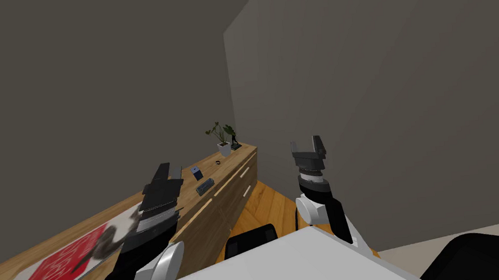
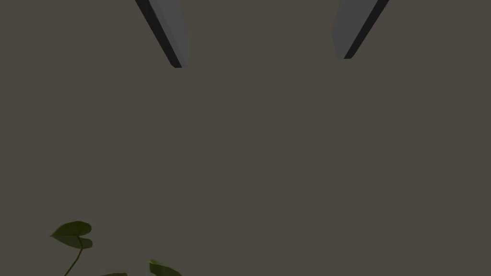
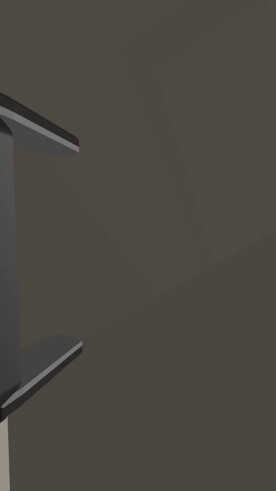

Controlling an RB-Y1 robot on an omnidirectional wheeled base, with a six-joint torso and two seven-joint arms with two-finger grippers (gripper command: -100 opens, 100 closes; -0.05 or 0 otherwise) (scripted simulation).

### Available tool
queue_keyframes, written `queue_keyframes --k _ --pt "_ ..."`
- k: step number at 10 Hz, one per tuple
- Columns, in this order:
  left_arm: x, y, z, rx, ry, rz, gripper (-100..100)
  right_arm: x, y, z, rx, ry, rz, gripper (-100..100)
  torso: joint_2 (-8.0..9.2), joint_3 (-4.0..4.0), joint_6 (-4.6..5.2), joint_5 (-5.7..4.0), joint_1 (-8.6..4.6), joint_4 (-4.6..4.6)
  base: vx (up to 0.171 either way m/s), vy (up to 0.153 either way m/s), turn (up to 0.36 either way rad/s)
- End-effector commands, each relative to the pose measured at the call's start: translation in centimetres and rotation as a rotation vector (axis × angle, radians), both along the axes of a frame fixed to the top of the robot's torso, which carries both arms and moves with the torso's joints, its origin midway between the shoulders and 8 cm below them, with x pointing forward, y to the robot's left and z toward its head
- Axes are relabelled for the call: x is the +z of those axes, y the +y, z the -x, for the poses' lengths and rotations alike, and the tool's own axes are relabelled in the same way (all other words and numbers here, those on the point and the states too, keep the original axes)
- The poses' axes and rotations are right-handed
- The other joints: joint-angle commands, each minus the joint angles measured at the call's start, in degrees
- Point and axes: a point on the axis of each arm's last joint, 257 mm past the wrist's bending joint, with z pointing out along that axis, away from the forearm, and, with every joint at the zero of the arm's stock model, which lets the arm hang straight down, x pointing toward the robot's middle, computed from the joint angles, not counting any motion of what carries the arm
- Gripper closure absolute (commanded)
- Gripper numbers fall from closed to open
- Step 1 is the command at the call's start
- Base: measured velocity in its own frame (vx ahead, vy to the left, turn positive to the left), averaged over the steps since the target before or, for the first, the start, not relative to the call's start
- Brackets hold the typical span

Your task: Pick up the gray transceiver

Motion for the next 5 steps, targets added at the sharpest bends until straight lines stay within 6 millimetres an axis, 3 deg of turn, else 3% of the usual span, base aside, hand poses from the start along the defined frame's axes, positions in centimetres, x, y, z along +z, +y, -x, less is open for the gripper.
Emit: queue_keyframes --k 1,5 --pt "-0.2 0.2 -0.4 -0.009 0.020 -0.012 -100 0.0 0.0 0.0 0.000 0.000 0.000 0 0.00 0.00 0.00 0.00 0.00 0.00 -0.016 -0.012 -0.001" --pt "-1.2 1.2 -1.9 -0.029 0.098 -0.034 -100 0.0 0.0 0.0 0.000 0.000 0.000 0 0.18 0.10 0.00 -0.04 -0.19 0.04 -0.043 -0.045 0.000"
